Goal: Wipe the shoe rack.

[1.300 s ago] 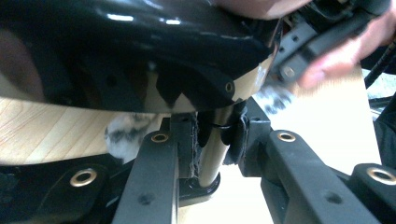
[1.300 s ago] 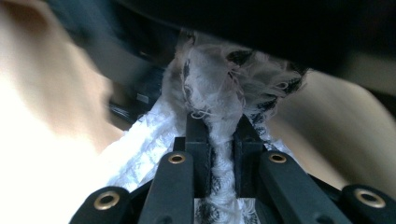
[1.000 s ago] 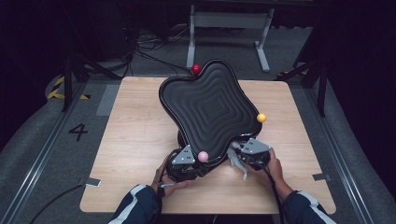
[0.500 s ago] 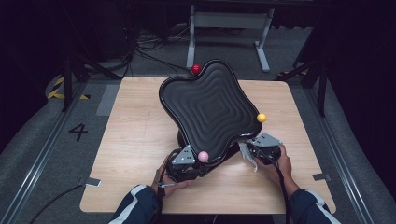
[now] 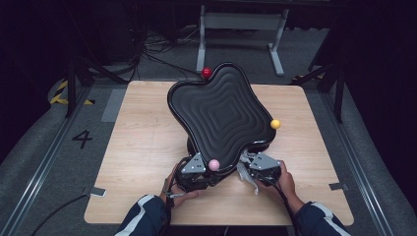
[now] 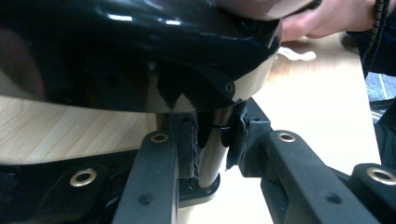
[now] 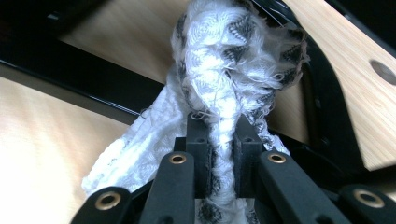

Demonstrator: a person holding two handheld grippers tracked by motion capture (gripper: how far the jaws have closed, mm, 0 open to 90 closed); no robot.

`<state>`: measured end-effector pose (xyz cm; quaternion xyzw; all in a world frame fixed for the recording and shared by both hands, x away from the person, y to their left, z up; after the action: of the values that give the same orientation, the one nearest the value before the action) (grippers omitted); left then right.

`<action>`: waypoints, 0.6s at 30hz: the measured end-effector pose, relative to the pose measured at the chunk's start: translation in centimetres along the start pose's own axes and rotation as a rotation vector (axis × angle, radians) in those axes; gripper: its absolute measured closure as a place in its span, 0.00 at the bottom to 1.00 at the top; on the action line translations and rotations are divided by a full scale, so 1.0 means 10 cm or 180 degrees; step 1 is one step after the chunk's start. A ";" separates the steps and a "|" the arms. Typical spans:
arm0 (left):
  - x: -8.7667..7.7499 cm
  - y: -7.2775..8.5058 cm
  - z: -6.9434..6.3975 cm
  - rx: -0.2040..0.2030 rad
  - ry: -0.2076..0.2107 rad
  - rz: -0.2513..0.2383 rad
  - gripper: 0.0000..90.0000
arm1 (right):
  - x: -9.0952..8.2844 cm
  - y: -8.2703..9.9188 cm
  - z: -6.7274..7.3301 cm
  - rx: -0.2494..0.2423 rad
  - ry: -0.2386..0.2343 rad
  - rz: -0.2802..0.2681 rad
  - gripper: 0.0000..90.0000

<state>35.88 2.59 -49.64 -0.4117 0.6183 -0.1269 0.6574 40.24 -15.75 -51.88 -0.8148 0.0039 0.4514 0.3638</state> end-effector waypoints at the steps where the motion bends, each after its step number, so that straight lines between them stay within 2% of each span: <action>1: 0.01 -0.01 0.00 0.0022 0.0001 -0.0015 0.81 | 0.00 -0.04 0.07 -0.0046 -0.0056 -0.0031 0.90; 3: 0.01 -0.01 0.00 0.0023 0.0005 -0.0009 0.81 | -0.01 -0.05 0.11 -0.0068 -0.0068 -0.0035 0.90; 9: 0.01 -0.01 -0.01 0.0000 -0.0020 -0.0008 0.82 | -0.03 -0.17 0.38 -0.0268 -0.0185 -0.0117 0.90; 11: 0.01 -0.01 -0.01 -0.0003 -0.0014 -0.0010 0.81 | -0.04 -0.19 0.43 -0.0278 -0.0227 -0.0138 0.90; 14: 0.01 -0.01 -0.01 0.0020 -0.0027 0.0001 0.81 | -0.05 -0.25 0.57 -0.0417 -0.0245 -0.0175 0.90; 16: 0.01 -0.01 -0.01 0.0029 -0.0030 0.0003 0.81 | -0.06 -0.26 0.58 -0.0451 -0.0197 -0.0155 0.90; 18: 0.00 0.00 0.00 0.0039 -0.0042 0.0024 0.82 | -0.05 -0.25 0.57 -0.0445 -0.0213 -0.0153 0.90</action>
<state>35.87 2.52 -49.64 -0.4061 0.6147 -0.1255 0.6644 36.60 -10.67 -51.87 -0.8225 -0.0594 0.4687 0.3168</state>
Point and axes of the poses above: each handheld gripper's, and its own axes: x roughly forward along the jaws, y roughly out of its underside, z roughly to its left, the point moved 7 cm from there along x, roughly forward along the jaws, and after that the axes turned 13 degrees about z, right-handed, at the moved point
